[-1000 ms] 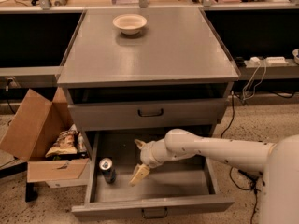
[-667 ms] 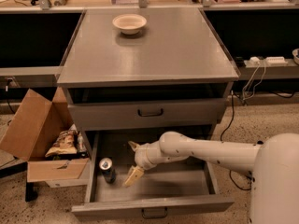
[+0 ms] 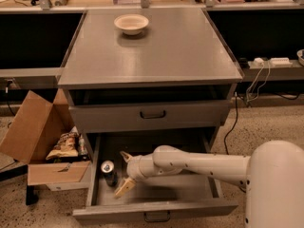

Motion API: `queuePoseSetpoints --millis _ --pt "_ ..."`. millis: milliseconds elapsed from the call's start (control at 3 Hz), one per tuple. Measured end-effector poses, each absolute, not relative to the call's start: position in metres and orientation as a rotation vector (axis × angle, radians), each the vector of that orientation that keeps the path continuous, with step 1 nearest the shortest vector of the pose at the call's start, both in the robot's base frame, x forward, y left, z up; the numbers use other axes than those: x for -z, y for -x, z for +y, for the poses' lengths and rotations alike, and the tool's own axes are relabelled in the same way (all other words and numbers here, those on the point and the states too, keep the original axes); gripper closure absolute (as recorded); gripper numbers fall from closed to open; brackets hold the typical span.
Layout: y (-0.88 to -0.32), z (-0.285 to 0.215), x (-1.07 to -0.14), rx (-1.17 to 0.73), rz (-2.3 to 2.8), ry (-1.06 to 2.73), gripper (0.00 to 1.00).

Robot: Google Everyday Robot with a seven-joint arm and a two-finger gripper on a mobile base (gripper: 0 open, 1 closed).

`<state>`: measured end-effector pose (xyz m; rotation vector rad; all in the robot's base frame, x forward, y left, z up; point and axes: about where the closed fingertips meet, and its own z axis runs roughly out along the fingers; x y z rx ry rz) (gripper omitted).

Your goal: Pick redbull can from middle drawer and place on counter

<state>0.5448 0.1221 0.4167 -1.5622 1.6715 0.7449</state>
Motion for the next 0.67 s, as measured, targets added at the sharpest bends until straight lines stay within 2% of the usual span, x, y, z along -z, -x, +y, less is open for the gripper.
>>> queuePoseSetpoints --millis 667 --pt "-0.5506 0.1415 -0.4051 -0.76 1.634 1.49 0.0"
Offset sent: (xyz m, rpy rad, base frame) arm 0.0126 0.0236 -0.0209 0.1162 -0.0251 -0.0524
